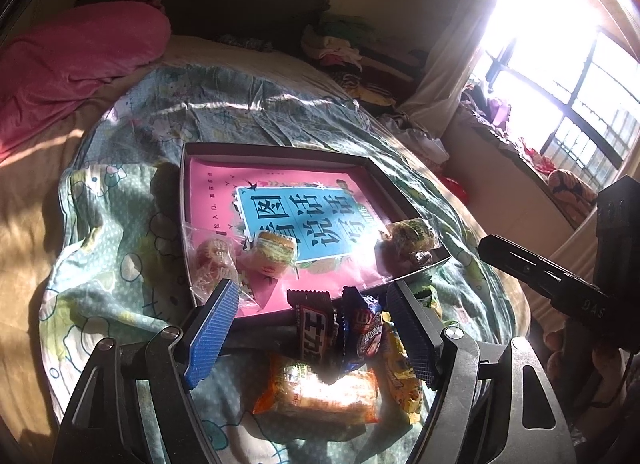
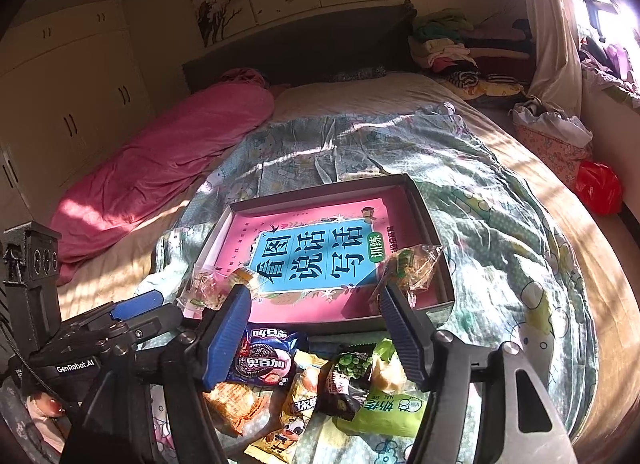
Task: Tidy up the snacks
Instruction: 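Move both open tools back toward the snack pile, then grasp the brown chocolate bar with the left tool while the right grasps the blue cookie bag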
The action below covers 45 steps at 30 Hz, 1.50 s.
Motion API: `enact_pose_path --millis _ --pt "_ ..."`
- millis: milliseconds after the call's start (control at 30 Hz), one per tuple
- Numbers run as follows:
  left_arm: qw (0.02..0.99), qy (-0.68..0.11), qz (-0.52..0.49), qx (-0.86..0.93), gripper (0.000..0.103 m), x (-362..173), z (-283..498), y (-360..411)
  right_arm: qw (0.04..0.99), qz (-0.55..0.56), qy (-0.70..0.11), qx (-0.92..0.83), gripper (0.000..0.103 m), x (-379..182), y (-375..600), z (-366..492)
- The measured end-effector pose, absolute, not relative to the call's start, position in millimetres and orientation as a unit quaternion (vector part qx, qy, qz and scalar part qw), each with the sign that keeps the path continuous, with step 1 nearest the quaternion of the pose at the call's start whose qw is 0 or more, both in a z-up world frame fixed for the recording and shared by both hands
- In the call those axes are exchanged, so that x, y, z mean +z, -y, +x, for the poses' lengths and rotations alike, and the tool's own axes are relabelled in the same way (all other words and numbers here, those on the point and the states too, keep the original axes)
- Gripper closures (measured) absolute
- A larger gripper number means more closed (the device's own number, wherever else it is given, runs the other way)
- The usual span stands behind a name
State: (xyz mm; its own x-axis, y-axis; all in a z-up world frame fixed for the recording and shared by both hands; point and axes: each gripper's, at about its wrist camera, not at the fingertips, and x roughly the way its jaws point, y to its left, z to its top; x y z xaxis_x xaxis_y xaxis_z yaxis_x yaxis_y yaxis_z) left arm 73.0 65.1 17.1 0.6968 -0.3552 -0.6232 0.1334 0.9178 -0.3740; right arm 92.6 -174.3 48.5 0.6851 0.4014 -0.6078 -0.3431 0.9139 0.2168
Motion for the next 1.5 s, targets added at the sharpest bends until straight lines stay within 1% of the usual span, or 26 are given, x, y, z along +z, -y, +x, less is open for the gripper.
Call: enact_pose_path --millis 633,1067,1167,1500 --pt "0.892 -0.408 -0.142 -0.133 0.025 1.6 80.3 -66.5 0.897 0.037 -0.374 0.231 0.034 26.9 155.9 93.4" --pt "0.874 -0.433 -0.164 -0.147 0.025 -8.2 83.3 -68.6 0.881 0.022 -0.403 0.246 0.034 4.9 139.1 94.4" --pt "0.872 -0.434 -0.169 -0.150 0.025 -9.0 83.9 -69.7 0.876 0.024 -0.414 0.246 0.031 -2.7 137.5 97.5" --pt "0.864 -0.440 -0.189 -0.155 0.025 -14.4 90.5 -71.8 0.864 0.037 -0.432 0.257 0.029 -17.2 137.0 102.7"
